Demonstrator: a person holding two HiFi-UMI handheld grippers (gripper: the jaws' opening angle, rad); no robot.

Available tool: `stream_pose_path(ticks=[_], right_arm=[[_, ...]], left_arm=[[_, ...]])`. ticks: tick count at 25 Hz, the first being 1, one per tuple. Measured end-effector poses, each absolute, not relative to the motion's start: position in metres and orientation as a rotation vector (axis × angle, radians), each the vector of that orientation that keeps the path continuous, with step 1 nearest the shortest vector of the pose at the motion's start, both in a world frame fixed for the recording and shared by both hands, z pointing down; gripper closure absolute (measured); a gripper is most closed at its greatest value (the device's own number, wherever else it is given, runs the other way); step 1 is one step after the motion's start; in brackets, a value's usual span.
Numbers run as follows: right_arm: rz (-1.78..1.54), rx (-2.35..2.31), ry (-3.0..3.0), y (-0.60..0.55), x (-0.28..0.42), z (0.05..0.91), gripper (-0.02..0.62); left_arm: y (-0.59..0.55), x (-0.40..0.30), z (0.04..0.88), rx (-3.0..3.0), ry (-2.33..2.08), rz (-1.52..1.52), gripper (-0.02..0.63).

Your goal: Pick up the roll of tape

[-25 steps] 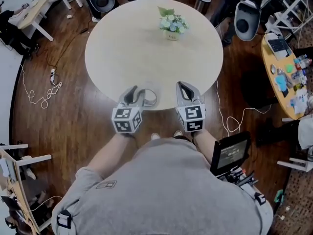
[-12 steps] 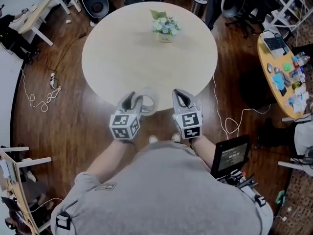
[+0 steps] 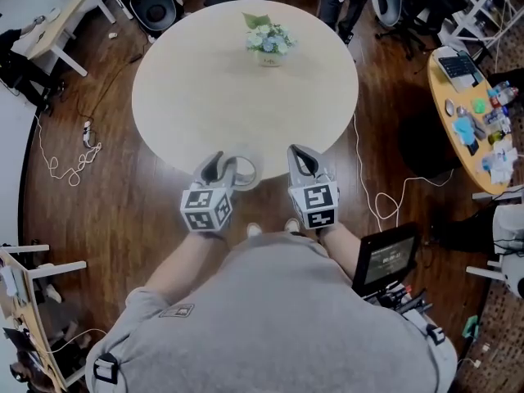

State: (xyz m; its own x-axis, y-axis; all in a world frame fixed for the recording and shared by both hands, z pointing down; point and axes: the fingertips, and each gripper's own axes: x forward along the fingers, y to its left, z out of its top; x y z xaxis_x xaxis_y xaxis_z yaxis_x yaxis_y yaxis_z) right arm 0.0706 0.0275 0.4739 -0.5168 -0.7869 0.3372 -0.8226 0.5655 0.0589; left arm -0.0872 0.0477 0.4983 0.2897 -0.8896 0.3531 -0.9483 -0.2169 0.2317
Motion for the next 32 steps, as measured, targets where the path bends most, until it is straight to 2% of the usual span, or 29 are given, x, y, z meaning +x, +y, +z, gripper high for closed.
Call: stream_pose_path(ticks=[32], right_arm=[[0.165, 1.315, -2.491, 0.024, 0.085, 0.474, 0.583]], left_arm=[[0.049, -0.081, 0.491, 2.148, -1.680, 0.212, 0.485]])
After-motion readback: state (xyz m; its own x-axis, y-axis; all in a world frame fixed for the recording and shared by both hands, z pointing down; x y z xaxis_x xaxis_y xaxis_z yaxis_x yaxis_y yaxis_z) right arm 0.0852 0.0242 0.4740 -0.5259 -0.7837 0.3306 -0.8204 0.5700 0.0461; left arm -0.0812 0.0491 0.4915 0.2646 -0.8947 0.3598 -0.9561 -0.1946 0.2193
